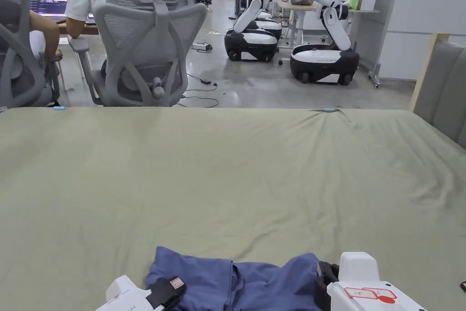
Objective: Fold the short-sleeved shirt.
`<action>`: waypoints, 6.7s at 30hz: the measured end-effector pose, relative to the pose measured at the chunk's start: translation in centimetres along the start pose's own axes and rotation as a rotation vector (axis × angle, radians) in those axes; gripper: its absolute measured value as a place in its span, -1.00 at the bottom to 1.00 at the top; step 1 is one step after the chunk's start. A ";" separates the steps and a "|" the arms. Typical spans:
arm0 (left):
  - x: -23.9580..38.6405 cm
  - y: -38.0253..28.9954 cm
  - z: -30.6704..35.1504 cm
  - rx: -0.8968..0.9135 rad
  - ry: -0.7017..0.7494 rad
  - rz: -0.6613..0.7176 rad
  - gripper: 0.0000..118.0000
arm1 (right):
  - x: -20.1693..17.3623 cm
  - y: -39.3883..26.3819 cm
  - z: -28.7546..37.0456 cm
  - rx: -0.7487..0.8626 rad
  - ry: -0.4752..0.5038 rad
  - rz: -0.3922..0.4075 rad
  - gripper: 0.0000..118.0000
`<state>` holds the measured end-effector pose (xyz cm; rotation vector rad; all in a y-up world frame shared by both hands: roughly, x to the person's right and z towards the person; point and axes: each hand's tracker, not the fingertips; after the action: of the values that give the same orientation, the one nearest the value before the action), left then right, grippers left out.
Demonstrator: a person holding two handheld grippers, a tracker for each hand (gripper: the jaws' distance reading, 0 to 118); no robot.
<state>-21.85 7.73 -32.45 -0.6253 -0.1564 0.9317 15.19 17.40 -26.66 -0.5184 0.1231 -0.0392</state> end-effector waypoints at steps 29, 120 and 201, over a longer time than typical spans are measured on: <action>17.3 -18.7 -5.6 -0.080 0.225 -1.450 -0.74 | 7.2 -2.2 2.3 -0.019 -0.065 -0.038 -1.00; -15.7 27.3 16.4 -0.022 0.262 -0.205 -0.53 | -32.0 3.0 -11.1 -0.122 0.413 0.278 -1.00; 24.5 2.2 9.9 0.537 0.189 -1.049 1.00 | 1.2 13.9 4.4 0.327 -0.041 0.122 1.00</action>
<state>-12.53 32.37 -28.95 -0.0685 -0.0415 -0.1189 16.99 31.57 -29.90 -0.1845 0.1055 0.0695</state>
